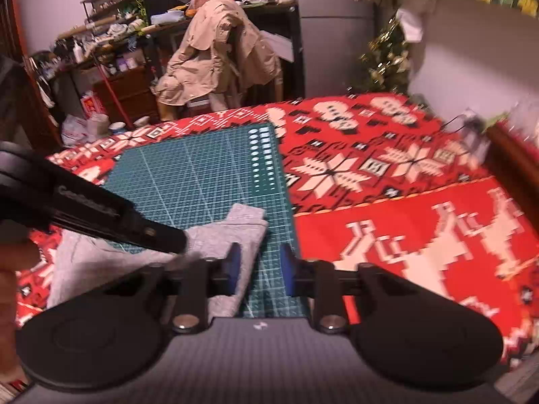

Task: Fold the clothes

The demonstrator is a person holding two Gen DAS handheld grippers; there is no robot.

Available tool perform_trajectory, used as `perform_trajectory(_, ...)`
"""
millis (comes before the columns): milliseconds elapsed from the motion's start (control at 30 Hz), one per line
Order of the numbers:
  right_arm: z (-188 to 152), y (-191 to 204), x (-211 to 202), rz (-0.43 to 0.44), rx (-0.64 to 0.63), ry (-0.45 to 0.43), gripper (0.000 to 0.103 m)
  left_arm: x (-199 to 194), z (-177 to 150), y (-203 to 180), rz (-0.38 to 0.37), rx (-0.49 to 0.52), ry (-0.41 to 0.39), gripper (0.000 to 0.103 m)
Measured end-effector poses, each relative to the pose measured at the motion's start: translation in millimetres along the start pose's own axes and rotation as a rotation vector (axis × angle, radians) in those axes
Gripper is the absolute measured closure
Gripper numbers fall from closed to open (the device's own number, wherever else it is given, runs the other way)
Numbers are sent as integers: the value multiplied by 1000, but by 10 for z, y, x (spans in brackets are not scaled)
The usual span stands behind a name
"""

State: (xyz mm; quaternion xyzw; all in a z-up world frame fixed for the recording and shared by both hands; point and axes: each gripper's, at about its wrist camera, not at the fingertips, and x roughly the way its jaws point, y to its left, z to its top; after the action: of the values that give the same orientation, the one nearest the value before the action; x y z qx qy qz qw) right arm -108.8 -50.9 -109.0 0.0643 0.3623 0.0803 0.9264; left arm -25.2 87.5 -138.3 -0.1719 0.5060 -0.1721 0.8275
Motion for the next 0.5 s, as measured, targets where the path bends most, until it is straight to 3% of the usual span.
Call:
perform_trajectory(133, 54, -130, 240, 80, 83, 6, 95, 176, 40, -33, -26, -5, 37, 96)
perform_trajectory(233, 77, -232, 506, 134, 153, 73, 103, 301, 38, -21, -11, -3, 72, 98)
perform_trajectory(300, 65, -272, 691, 126, 161, 118, 103, 328, 28, -16, -9, 1, 79, 98)
perform_trajectory(500, 61, -438, 758, 91, 195, 92, 103, 319, 29, -42, -6, 16, 73, 98)
